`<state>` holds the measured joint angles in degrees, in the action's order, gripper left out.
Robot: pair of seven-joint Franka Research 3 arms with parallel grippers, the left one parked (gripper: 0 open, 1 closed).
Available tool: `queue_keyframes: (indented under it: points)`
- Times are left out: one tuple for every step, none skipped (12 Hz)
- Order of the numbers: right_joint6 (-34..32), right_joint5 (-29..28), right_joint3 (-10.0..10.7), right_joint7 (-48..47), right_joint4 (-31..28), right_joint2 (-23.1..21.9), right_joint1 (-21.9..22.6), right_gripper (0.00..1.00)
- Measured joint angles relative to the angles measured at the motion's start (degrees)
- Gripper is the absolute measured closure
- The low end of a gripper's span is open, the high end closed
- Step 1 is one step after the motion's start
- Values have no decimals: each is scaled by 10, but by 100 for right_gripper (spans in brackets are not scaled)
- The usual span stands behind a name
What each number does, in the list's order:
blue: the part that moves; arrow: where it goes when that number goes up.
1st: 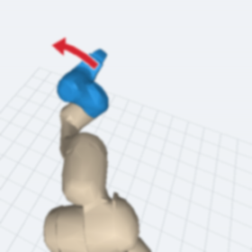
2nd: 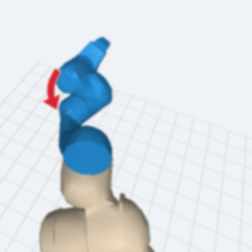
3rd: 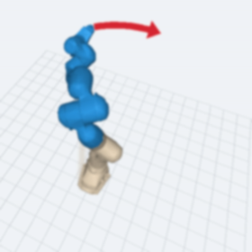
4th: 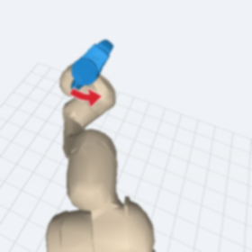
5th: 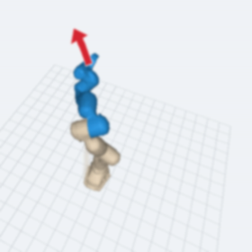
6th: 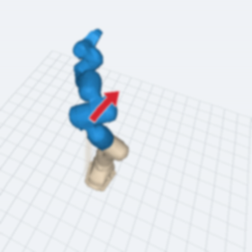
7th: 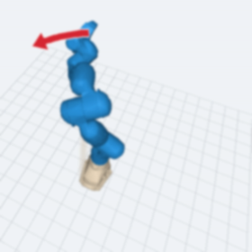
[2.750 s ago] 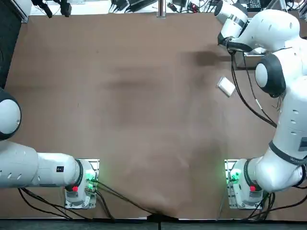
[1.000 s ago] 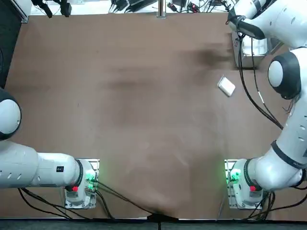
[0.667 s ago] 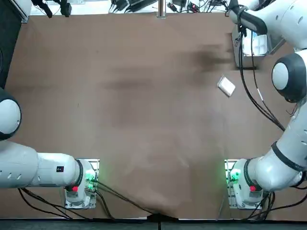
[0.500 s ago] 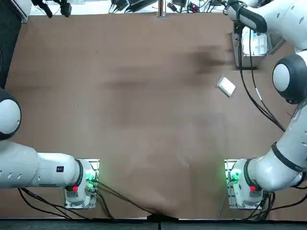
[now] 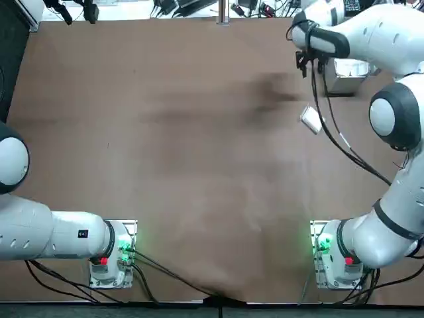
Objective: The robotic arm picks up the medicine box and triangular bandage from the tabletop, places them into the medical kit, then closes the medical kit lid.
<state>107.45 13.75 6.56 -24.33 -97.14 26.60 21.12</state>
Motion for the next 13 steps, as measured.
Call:
queue_keyframes:
  points:
    - [19,0,0,-19,-16,1,7,20]
    - [34,0,0,-36,-30,3,12,25]
    - [50,0,0,-55,-42,4,16,25]
    - [68,0,0,-75,-54,6,18,26]
    - [83,0,0,-94,-65,9,20,26]
    - [95,0,0,-114,-74,13,22,30]
    - [102,0,0,-135,-81,19,24,30]
    - [106,0,0,-156,-84,28,26,36]
    - [107,5,0,-188,-86,47,34,41]
    - [107,15,0,-207,-86,57,40,49]
    - [107,33,0,-228,-86,66,45,50]
    - [106,51,0,-245,-86,72,48,51]
    - [103,66,0,-256,-86,76,49,51]
